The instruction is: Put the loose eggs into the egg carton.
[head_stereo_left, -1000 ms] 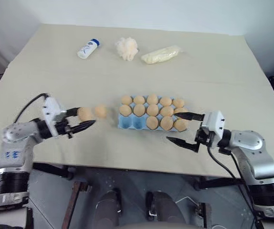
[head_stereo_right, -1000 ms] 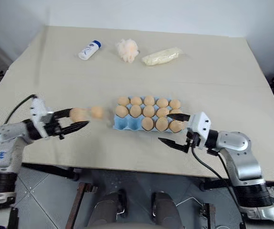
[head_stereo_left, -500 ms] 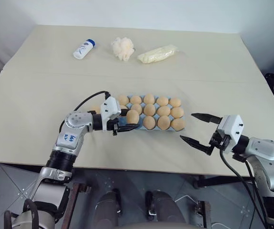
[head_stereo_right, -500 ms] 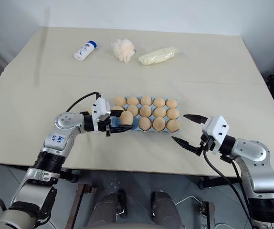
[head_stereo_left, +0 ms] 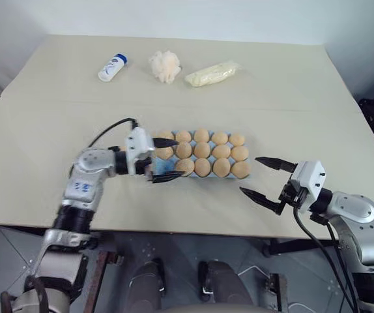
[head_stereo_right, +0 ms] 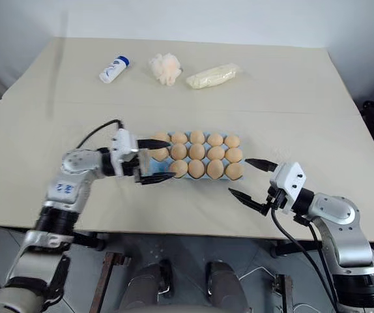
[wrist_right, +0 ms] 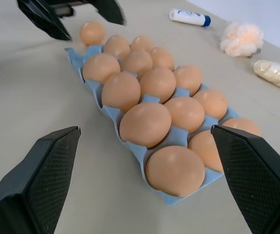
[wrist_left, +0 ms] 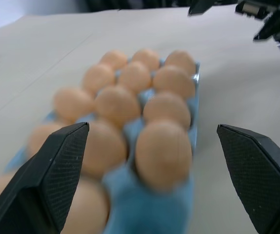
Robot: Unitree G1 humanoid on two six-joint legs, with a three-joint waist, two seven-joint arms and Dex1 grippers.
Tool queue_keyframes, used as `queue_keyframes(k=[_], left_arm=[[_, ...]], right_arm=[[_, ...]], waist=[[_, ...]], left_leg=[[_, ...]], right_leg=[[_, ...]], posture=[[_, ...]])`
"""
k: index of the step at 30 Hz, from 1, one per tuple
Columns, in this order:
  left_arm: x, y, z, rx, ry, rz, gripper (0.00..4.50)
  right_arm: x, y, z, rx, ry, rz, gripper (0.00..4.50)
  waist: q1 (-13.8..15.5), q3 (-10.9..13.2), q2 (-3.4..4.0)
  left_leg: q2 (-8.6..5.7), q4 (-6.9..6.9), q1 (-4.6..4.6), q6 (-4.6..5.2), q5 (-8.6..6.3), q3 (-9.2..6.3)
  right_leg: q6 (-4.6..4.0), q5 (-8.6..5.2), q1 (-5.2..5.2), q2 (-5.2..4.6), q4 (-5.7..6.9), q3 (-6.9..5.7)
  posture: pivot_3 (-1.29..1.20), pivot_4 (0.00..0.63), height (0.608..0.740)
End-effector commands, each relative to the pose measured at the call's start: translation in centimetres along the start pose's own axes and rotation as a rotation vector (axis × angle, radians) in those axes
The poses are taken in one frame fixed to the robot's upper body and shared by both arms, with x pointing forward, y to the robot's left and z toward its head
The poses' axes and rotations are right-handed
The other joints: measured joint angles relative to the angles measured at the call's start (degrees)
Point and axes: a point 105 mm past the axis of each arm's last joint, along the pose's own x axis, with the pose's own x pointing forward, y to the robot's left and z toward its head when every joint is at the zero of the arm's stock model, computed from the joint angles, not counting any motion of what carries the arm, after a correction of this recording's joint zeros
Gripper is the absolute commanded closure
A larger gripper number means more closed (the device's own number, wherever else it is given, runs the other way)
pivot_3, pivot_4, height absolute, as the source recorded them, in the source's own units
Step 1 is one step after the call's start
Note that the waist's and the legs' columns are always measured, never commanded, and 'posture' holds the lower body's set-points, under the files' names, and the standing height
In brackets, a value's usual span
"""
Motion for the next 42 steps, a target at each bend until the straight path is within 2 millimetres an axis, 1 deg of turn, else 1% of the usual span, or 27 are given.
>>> queue_keyframes(k=[1, 3, 4, 6, 8, 10, 12, 14, 16, 19, 21, 22, 25, 28, 30, 32, 37, 40, 42], left_arm=[[-4.5, 1.1, 0.9, 0.031, -0.019, 0.120, 0.03], [-7.6, 1.3, -0.3, 0.017, 0.008, 0.219, 0.03], [-8.5, 1.3, -0.6, 0.014, 0.013, 0.256, 0.03], [-11.4, 1.5, -2.2, -0.016, 0.046, 0.387, 0.03], [-13.3, 1.3, -3.4, -0.042, 0.065, 0.478, 0.03], [-14.1, 0.8, -4.2, -0.087, 0.067, 0.529, 0.03], [-14.4, 0.0, -5.0, -0.130, 0.074, 0.546, 0.03], [-14.0, -0.6, -5.2, -0.156, 0.069, 0.533, 0.03], [-13.2, -0.7, -5.0, -0.157, 0.056, 0.519, 0.03], [-11.7, 0.2, -4.4, -0.139, 0.032, 0.519, 0.03], [-9.8, 1.1, -3.8, -0.128, 0.010, 0.489, 0.03], [-9.1, 1.4, -3.6, -0.126, 0.003, 0.480, 0.03], [-6.9, 2.6, -3.6, -0.124, 0.020, 0.453, 0.03], [-4.9, 3.9, -4.1, -0.119, 0.044, 0.435, 0.03], [-3.7, 4.7, -4.8, -0.124, 0.071, 0.430, 0.03], [-3.2, 5.3, -5.5, -0.104, 0.102, 0.455, 0.03], [-2.0, 6.0, -6.0, -0.136, 0.073, 0.472, 0.03], [-1.8, 5.7, -6.2, -0.144, 0.070, 0.445, 0.63], [-2.1, 5.7, -6.1, -0.144, 0.065, 0.444, 1.25]], right_arm=[[0.5, 0.0, 0.7, -0.014, -0.043, 0.028, 0.00], [0.8, 0.0, 0.7, -0.010, -0.050, 0.044, 0.00], [1.0, 0.1, 0.7, -0.009, -0.052, 0.050, 0.00], [1.2, 0.1, 0.6, -0.001, -0.056, 0.062, 0.00], [1.5, -0.1, 0.6, 0.006, -0.061, 0.059, 0.00], [1.7, -0.4, 0.6, 0.005, -0.070, 0.051, 0.00], [1.8, -0.4, 0.8, 0.000, -0.080, 0.048, 0.00], [1.9, -0.3, 0.9, -0.003, -0.083, 0.052, 0.00], [1.9, -0.2, 0.9, -0.007, -0.084, 0.061, 0.00], [1.9, 0.0, 1.3, -0.016, -0.090, 0.073, 0.00], [2.1, 0.1, 2.0, -0.032, -0.106, 0.091, 0.00], [2.2, 0.2, 2.3, -0.037, -0.112, 0.096, 0.00], [2.5, 0.6, 2.9, -0.055, -0.120, 0.131, 0.00], [2.8, 1.1, 3.0, -0.059, -0.118, 0.154, 0.00], [3.0, 1.3, 3.0, -0.056, -0.119, 0.157, 0.00], [3.1, 1.5, 3.0, -0.056, -0.120, 0.156, 0.00], [3.0, 1.6, 3.0, -0.039, -0.125, 0.123, 0.00], [2.8, 1.6, 2.8, -0.030, -0.119, 0.103, 0.00], [2.7, 1.4, 2.8, -0.033, -0.116, 0.091, 0.00]], waist=[[0.01, 0.00, 0.00], [-0.03, 0.00, 0.00], [-0.09, 0.00, 0.00], [-0.11, 0.00, 0.00], [-0.10, 0.00, 0.00], [-0.01, 0.00, -0.01], [0.02, 0.00, 0.00], [0.14, 0.00, 0.00], [0.18, 0.00, 0.00], [0.24, 0.00, 0.00], [0.30, 0.00, 0.00], [0.40, 0.00, 0.00], [0.59, 0.00, 0.00], [0.76, 0.00, -0.01], [0.97, 0.00, -0.01], [1.02, 0.00, -0.02], [1.34, 0.00, -0.03], [1.38, 0.00, -0.04], [1.24, 0.00, -0.04]], left_leg=[[0.00, 0.00, 0.01, -0.02, 0.01, -0.04], [-0.03, 0.00, 0.01, -0.14, -0.07, -0.04], [-0.04, 0.00, 0.02, -0.20, -0.14, -0.04], [-0.06, -0.02, 0.01, -0.21, -0.17, -0.03], [-0.06, -0.03, 0.01, -0.21, -0.19, -0.04], [-0.05, -0.04, 0.00, -0.23, -0.21, -0.06], [-0.06, -0.08, 0.00, -0.24, -0.22, -0.09], [-0.07, -0.16, 0.00, -0.24, -0.23, -0.10], [-0.08, -0.22, 0.00, -0.25, -0.24, -0.10], [-0.09, -0.30, -0.01, -0.26, -0.24, -0.09], [-0.09, -0.31, -0.01, -0.26, -0.24, -0.09], [-0.10, -0.31, -0.01, -0.26, -0.24, -0.09], [-0.12, -0.28, -0.01, -0.24, -0.22, -0.06], [-0.11, -0.23, -0.01, -0.21, -0.20, -0.01], [-0.11, -0.19, -0.01, -0.09, -0.13, 0.00], [-0.10, -0.15, -0.01, 0.00, -0.07, 0.01], [-0.10, -0.13, -0.03, 0.00, -0.07, 0.02], [-0.10, -0.11, -0.04, 0.00, -0.08, 0.01], [-0.11, -0.11, -0.05, 0.01, -0.08, 0.02]], right_leg=[[-0.02, -0.01, 0.00, 0.00, 0.01, -0.03], [-0.03, -0.02, 0.01, -0.06, 0.01, -0.03], [-0.03, -0.02, 0.03, -0.10, -0.01, -0.03], [-0.03, -0.02, 0.02, -0.16, -0.04, -0.02], [-0.03, -0.02, 0.00, -0.19, -0.04, -0.02], [-0.05, -0.02, -0.02, -0.20, -0.06, -0.03], [-0.08, -0.04, -0.02, -0.24, -0.09, -0.05], [-0.09, -0.04, -0.02, -0.29, -0.14, -0.04], [-0.10, -0.05, -0.01, -0.30, -0.22, -0.05], [-0.11, -0.05, -0.02, -0.30, -0.26, -0.05], [-0.11, -0.05, -0.02, -0.29, -0.25, -0.05], [-0.11, -0.05, -0.03, -0.29, -0.25, -0.06], [-0.07, -0.03, -0.01, -0.26, -0.24, -0.06], [-0.03, -0.01, -0.01, -0.18, -0.22, -0.04], [-0.02, 0.00, -0.02, -0.14, -0.19, -0.05], [-0.01, 0.00, -0.02, -0.12, -0.17, -0.05], [0.01, 0.01, -0.03, -0.12, -0.16, -0.06], [0.01, 0.01, -0.02, -0.13, -0.16, -0.06], [0.03, 0.02, -0.02, -0.13, -0.16, -0.06]], posture=[[0.00, 0.150, 0.740], [0.00, 0.150, 0.740], [0.00, 0.150, 0.740], [0.00, 0.150, 0.740], [0.00, 0.150, 0.740], [0.00, 0.150, 0.740], [0.00, 0.150, 0.740], [0.00, 0.150, 0.740], [0.00, 0.150, 0.740], [0.00, 0.150, 0.740], [0.00, 0.150, 0.740], [0.00, 0.150, 0.740], [0.00, 0.150, 0.740], [0.00, 0.150, 0.740], [0.00, 0.150, 0.740], [0.00, 0.150, 0.740], [0.00, 0.150, 0.740], [0.00, 0.150, 0.740], [0.00, 0.150, 0.740]])
